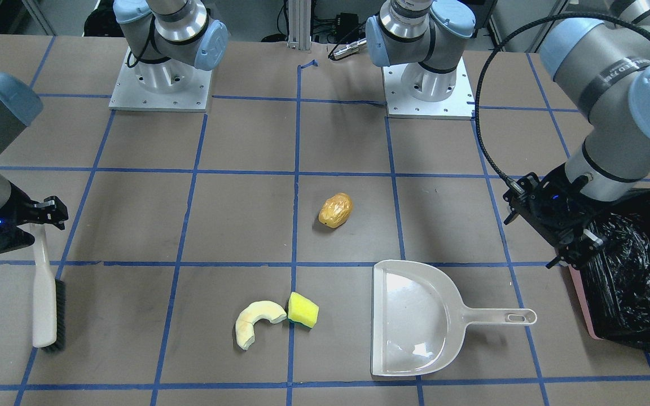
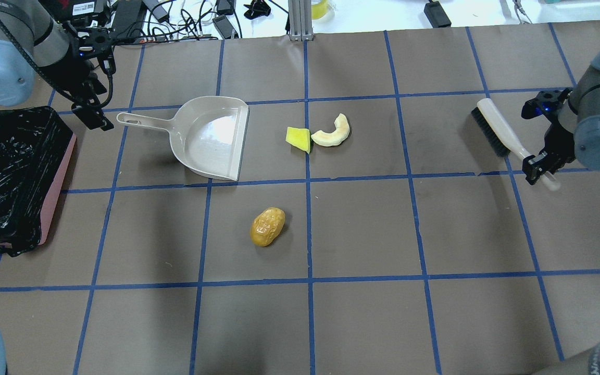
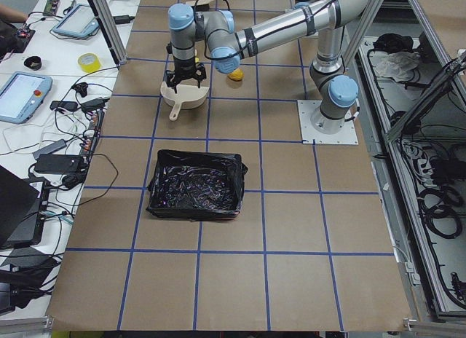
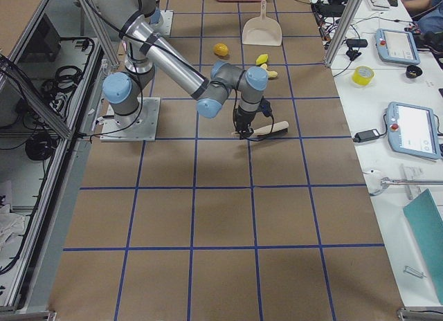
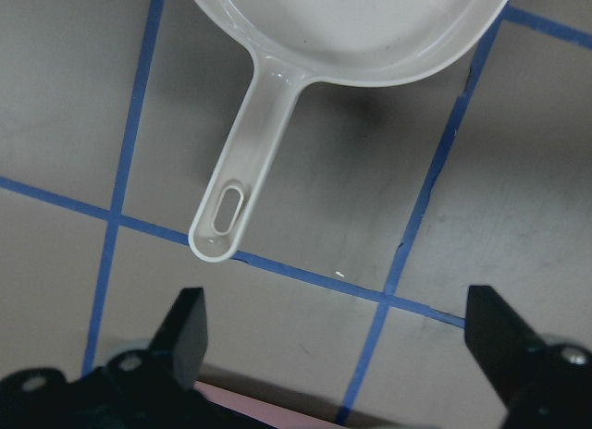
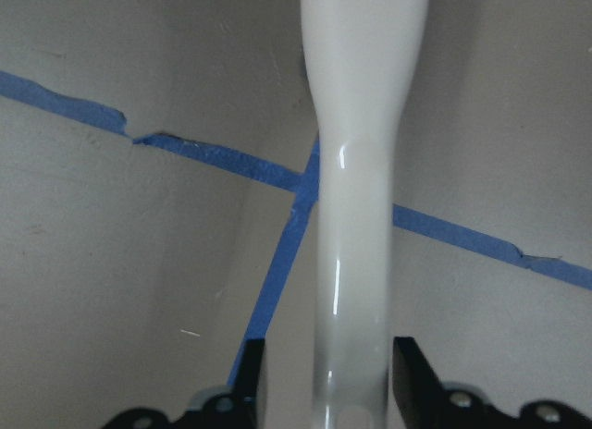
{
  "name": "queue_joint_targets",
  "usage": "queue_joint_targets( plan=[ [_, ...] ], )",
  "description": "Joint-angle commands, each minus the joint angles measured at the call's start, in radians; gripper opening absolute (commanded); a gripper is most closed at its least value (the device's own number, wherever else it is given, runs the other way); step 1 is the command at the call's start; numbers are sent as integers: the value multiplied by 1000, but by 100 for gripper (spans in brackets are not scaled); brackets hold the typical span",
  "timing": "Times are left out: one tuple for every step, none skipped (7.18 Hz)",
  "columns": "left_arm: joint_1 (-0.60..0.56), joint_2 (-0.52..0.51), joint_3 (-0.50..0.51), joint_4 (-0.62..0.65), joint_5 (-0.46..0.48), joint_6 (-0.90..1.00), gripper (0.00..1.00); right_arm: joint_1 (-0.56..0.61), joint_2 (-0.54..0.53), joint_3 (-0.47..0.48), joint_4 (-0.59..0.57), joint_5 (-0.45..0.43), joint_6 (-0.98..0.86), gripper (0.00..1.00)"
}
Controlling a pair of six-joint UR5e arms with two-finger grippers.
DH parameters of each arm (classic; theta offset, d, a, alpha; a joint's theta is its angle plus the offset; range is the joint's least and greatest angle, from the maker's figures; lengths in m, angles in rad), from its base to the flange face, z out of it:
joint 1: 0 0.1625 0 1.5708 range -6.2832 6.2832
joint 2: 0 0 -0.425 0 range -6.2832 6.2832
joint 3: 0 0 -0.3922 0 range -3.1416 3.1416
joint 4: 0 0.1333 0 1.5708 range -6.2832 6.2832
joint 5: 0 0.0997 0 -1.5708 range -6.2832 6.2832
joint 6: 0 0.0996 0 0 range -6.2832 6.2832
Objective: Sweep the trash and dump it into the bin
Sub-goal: 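Lift the brush with the right gripper and carry it toward the sponge and peel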
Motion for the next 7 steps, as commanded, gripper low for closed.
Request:
queue_joint_targets(
  plan=[
    [2,-109,52,23,0,153,100,-1,-4,0,-1,-7,12,10],
    [2,-146,83,31,2,208,100,0,-5,-3,-4,-7,41,2],
    [2,-172,115,38,-3,276,99,12,-36,-5,-1,-2,128,1],
    [-1,-200,114,69,-21,285,99,60,-78,-12,78,7,253,1],
    [0,-223,97,72,-78,286,99,186,-97,-43,167,-5,452,0],
    [0,-232,83,72,-80,280,99,326,-90,-83,227,-24,606,0],
    [0,-240,83,72,-80,267,99,430,-87,-107,258,-27,764,0]
  ],
)
